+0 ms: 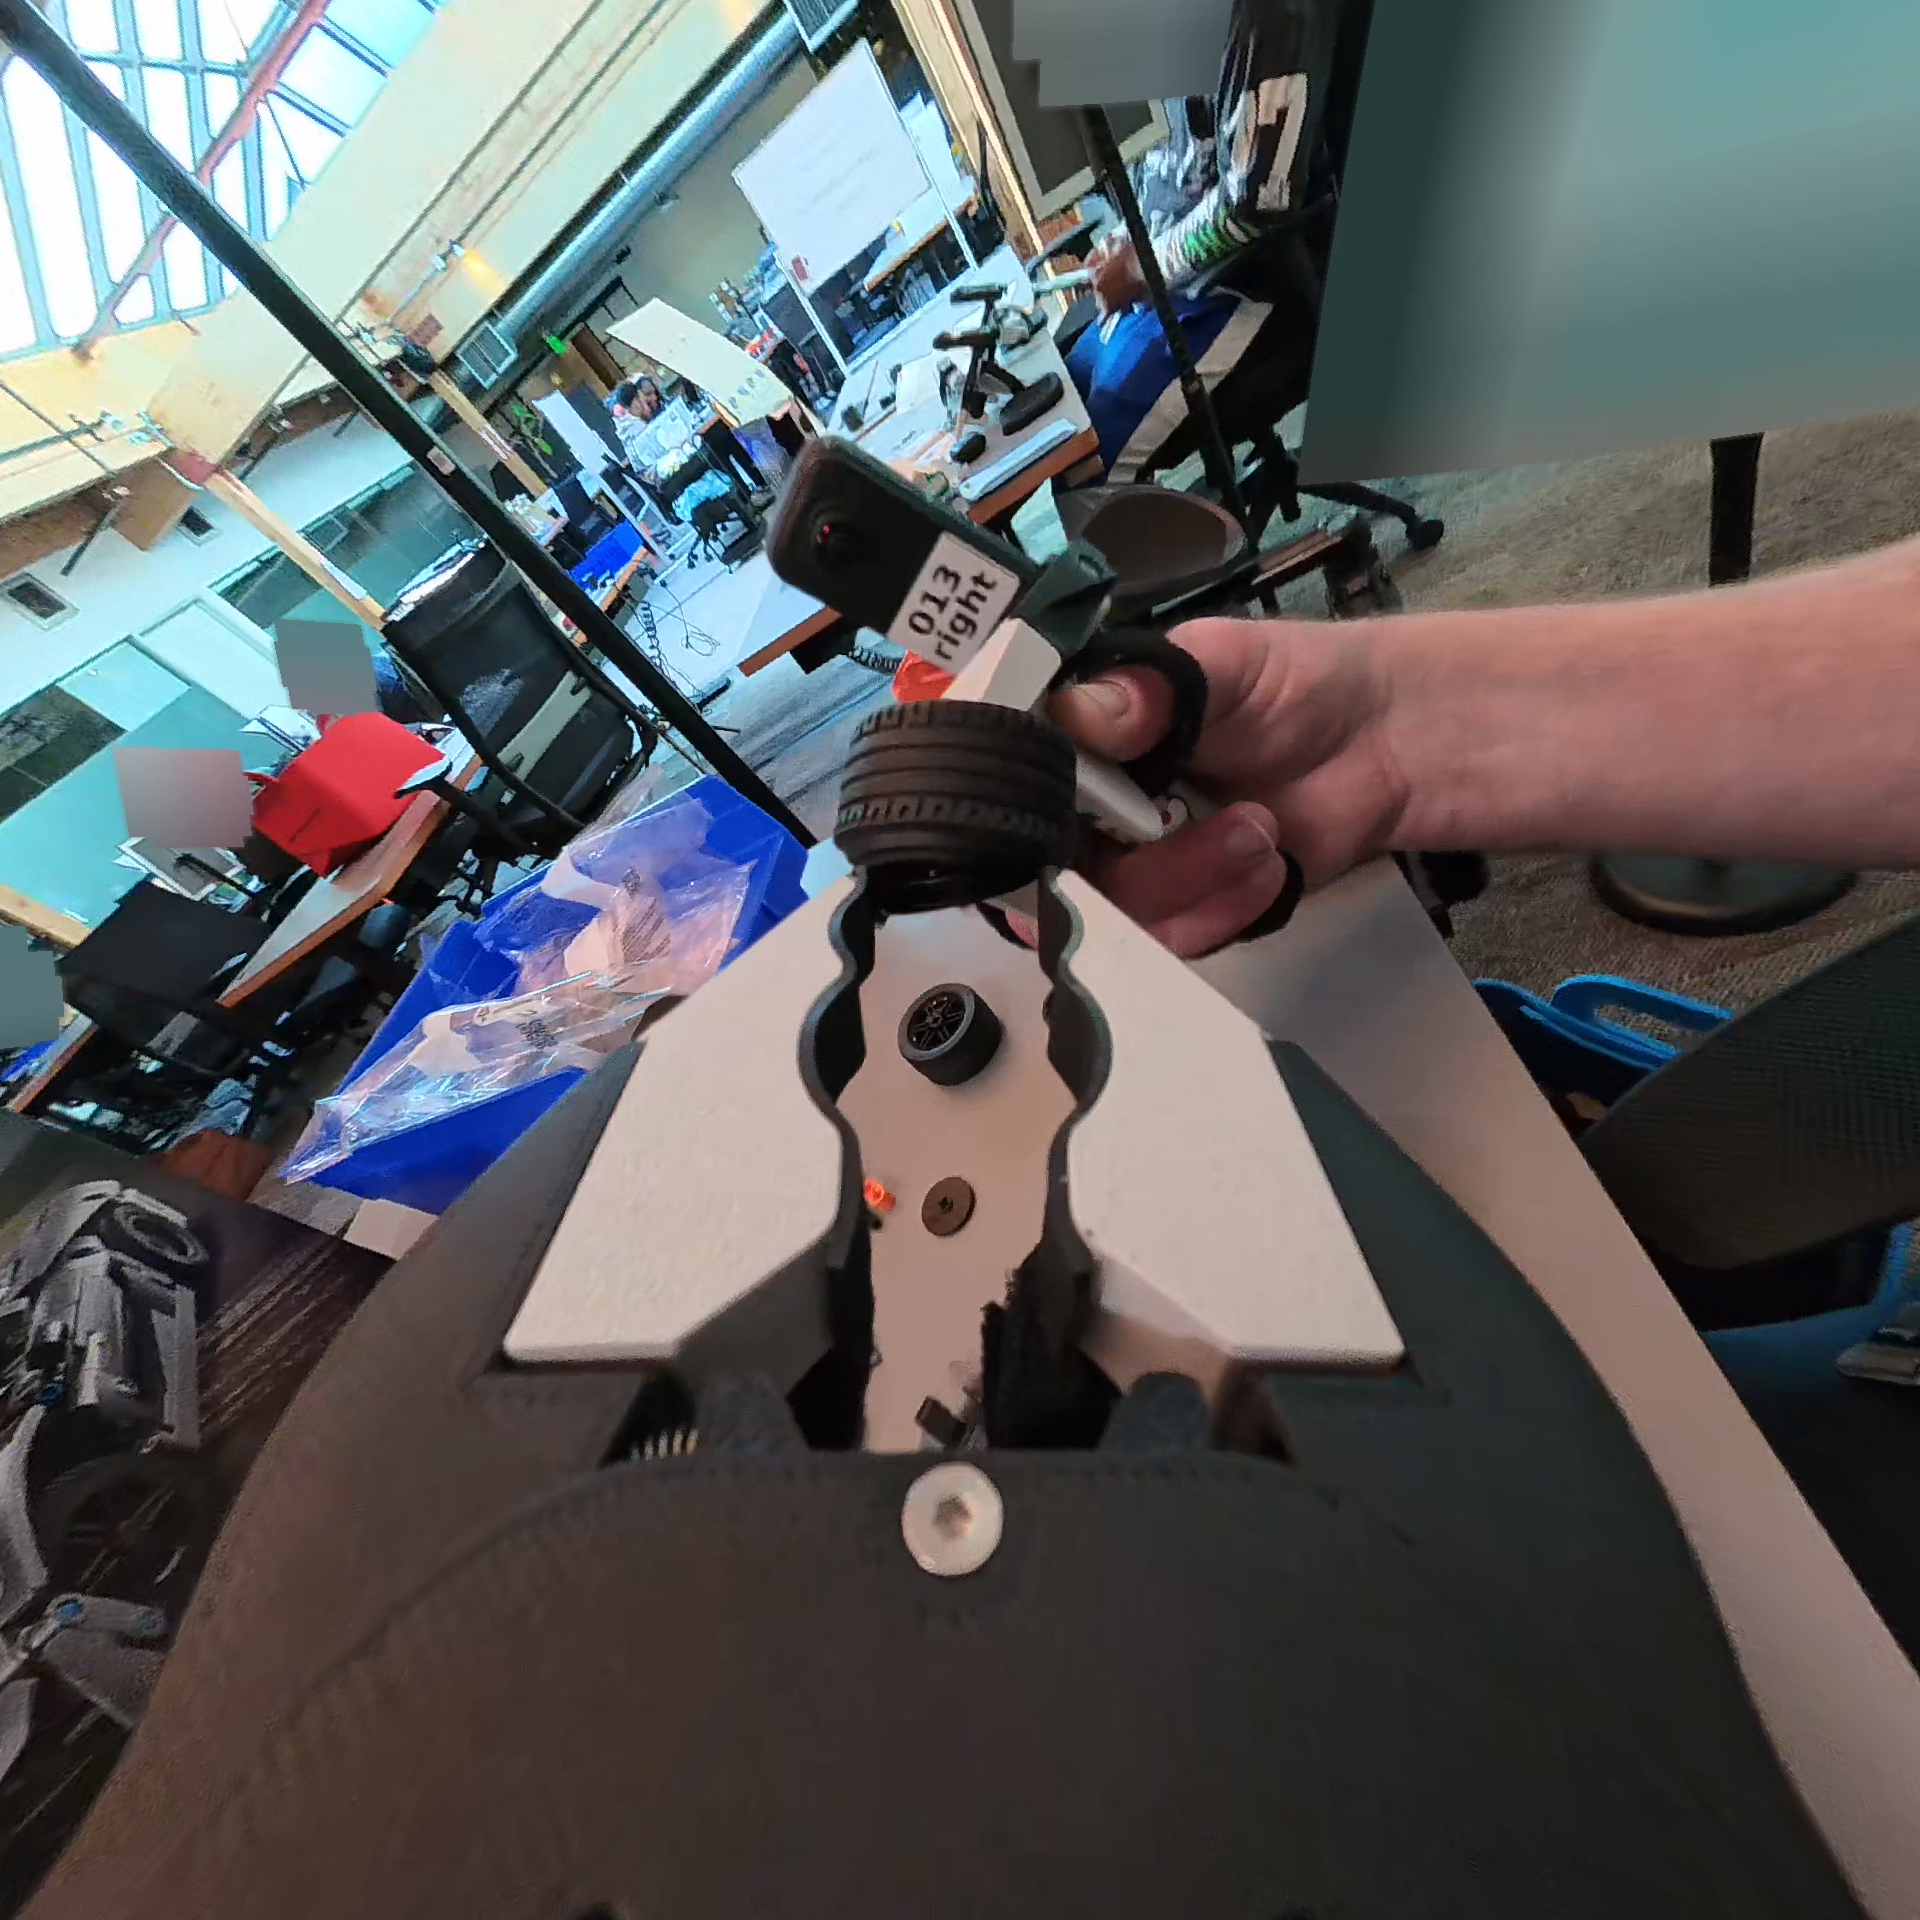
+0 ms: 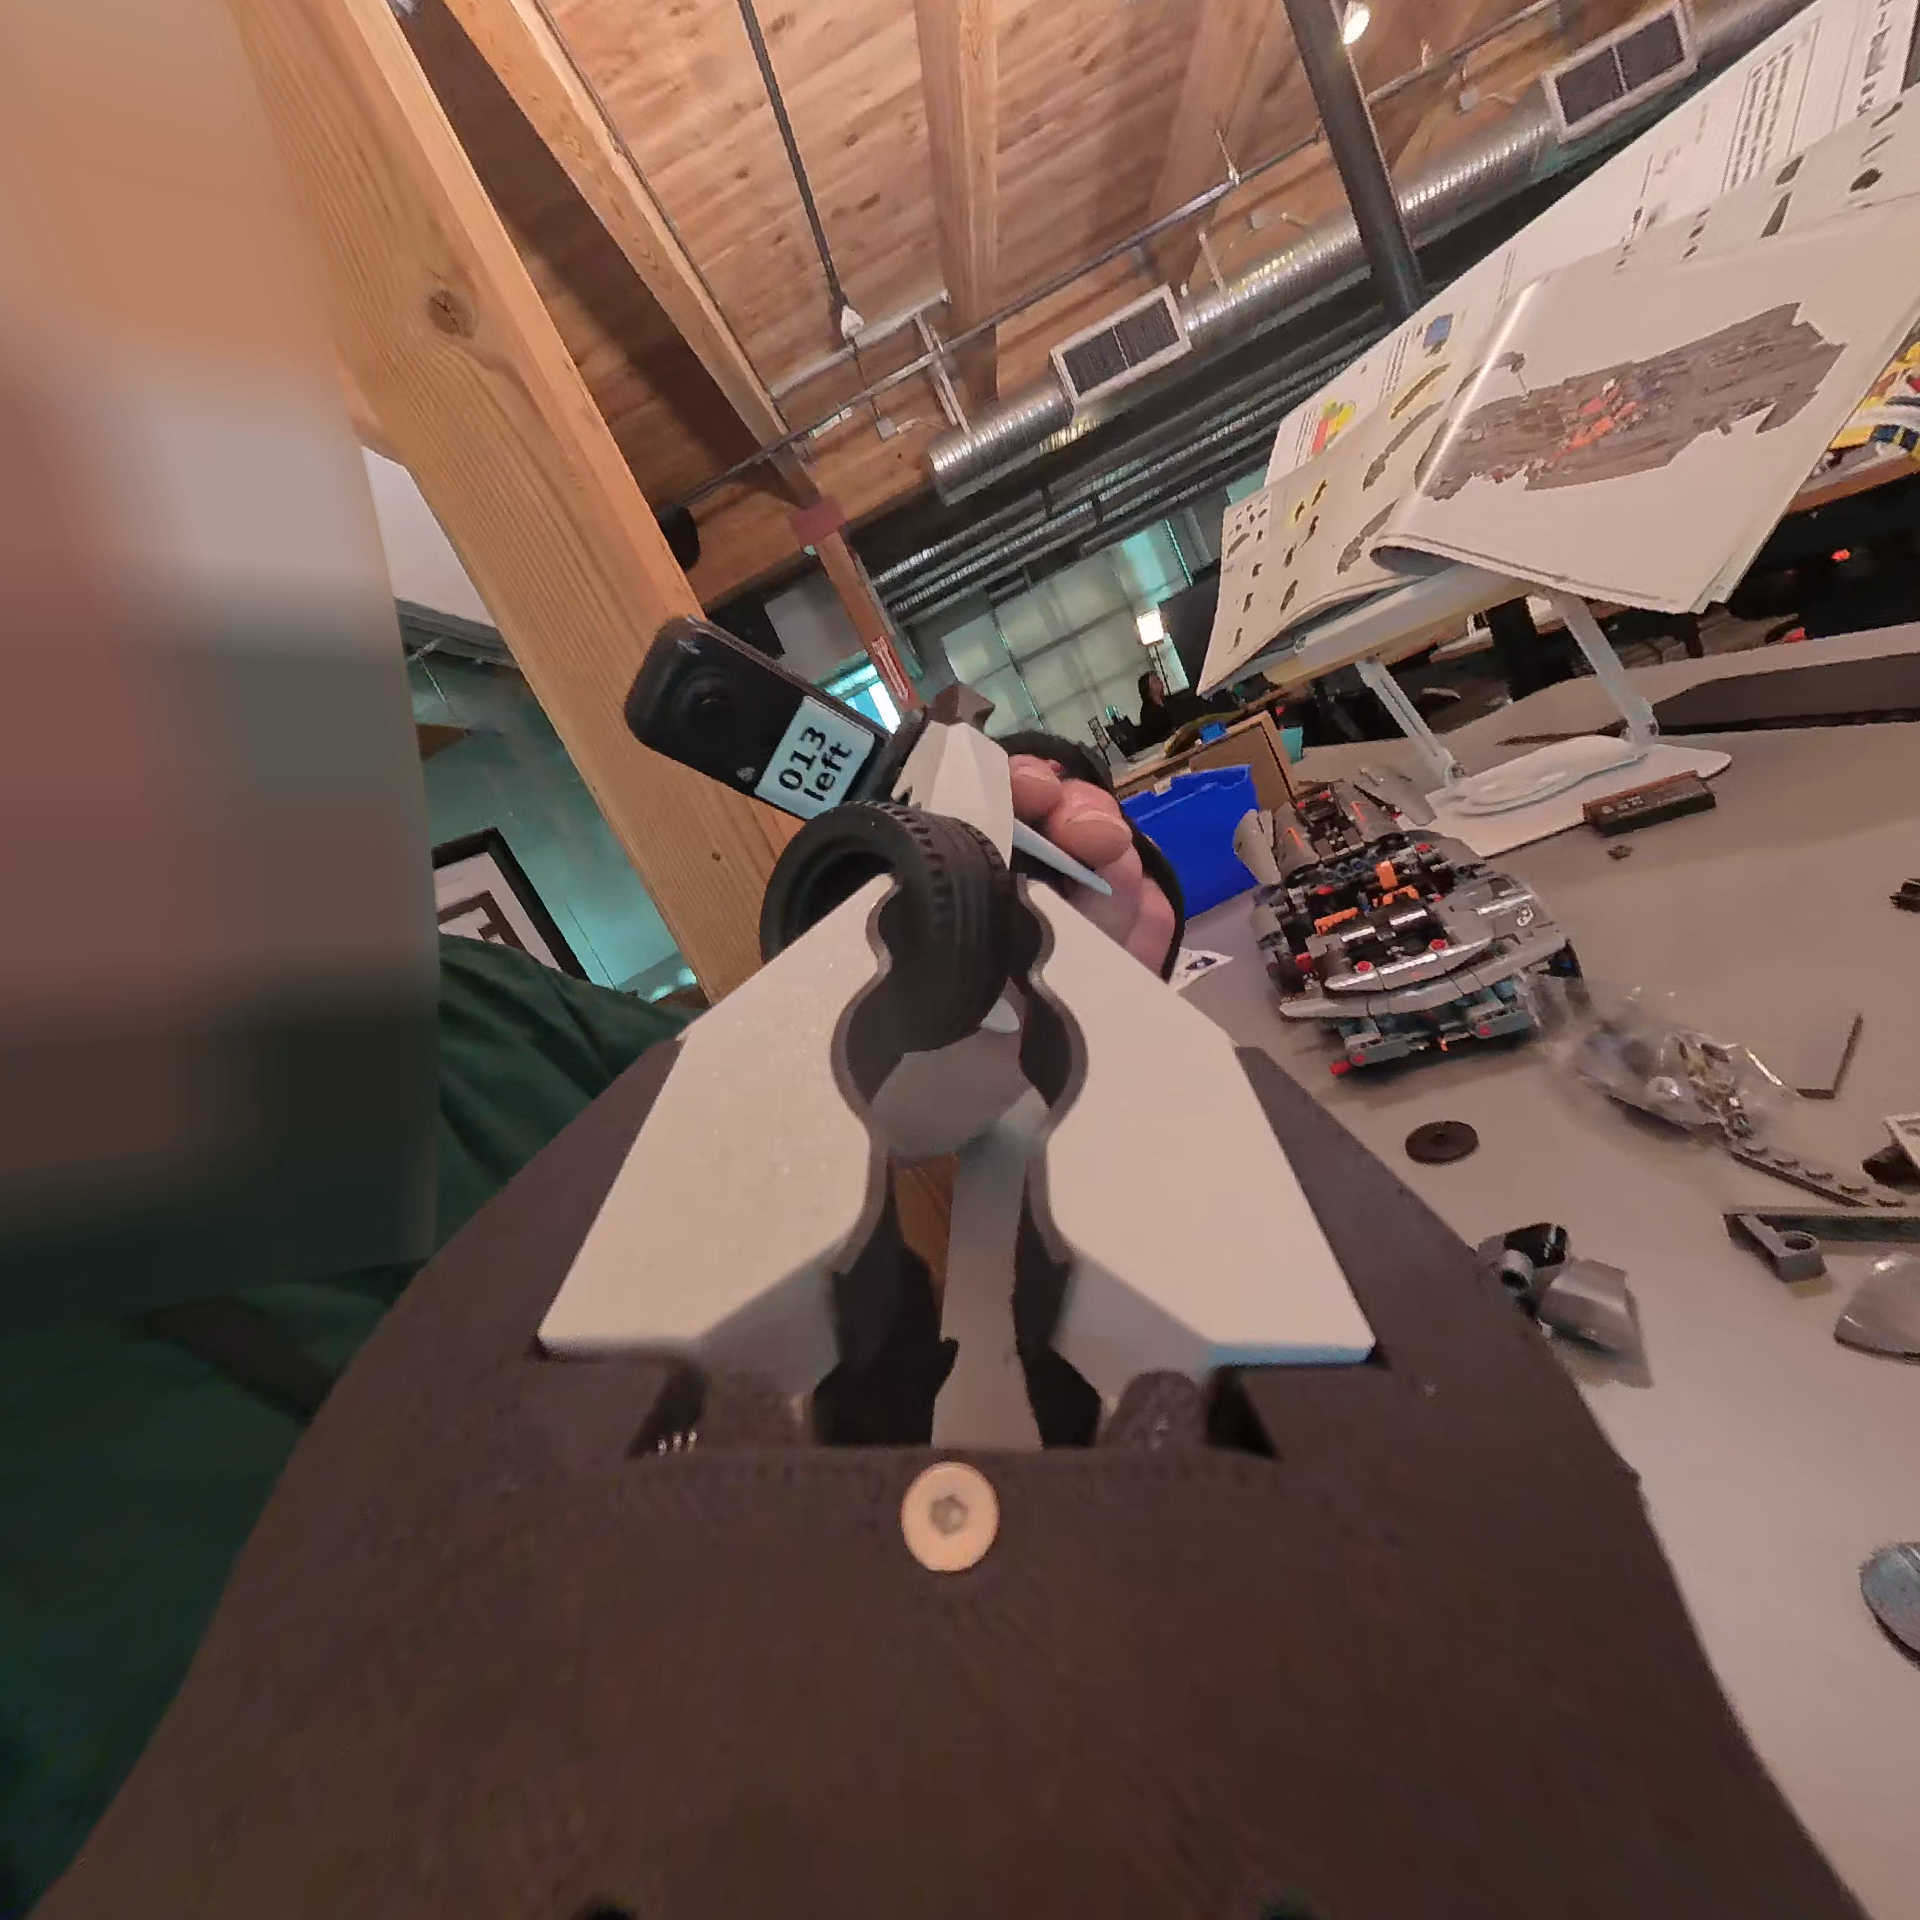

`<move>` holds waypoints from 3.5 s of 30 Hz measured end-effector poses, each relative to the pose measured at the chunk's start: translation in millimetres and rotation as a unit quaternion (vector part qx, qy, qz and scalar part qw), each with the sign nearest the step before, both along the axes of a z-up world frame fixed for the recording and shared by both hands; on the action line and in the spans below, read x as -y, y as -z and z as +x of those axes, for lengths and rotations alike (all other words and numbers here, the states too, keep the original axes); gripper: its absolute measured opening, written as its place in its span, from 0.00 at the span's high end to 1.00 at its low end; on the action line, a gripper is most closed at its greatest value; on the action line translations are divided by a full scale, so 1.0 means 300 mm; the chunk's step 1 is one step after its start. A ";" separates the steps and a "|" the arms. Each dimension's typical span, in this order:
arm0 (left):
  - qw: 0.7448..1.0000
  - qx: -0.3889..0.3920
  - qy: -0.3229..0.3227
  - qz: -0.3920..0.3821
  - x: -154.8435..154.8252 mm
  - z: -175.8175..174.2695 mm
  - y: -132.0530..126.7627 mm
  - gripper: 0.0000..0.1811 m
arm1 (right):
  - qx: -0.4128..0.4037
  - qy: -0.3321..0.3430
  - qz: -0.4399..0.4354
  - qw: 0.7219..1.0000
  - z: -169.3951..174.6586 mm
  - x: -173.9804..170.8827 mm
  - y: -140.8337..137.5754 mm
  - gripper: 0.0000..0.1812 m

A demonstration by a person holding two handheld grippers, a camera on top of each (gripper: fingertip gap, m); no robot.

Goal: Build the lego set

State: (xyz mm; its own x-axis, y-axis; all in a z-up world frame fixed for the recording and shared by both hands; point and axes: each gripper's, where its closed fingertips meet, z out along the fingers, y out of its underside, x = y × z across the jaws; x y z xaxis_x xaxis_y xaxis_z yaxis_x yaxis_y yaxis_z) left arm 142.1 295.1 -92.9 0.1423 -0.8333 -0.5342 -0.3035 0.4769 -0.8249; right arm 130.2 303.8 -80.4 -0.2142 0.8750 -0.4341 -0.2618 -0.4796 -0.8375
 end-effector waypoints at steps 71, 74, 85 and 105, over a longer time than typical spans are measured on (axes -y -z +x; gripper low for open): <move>0.987 -0.088 -0.123 0.055 -0.168 0.026 0.077 1.00 | 0.098 0.250 0.072 0.961 0.132 -0.150 0.018 0.81; 0.987 -0.095 -0.121 0.049 -0.188 0.034 0.095 1.00 | 0.174 0.258 0.123 0.942 0.121 -0.136 0.050 0.76; 0.976 -0.165 -0.145 -0.003 -0.240 0.000 0.221 1.00 | 0.330 0.288 0.149 0.887 0.115 -0.140 0.230 0.84; 0.967 -0.188 -0.109 -0.134 -0.015 -0.120 0.349 0.94 | 0.439 0.232 0.176 0.850 -0.013 0.095 0.478 0.76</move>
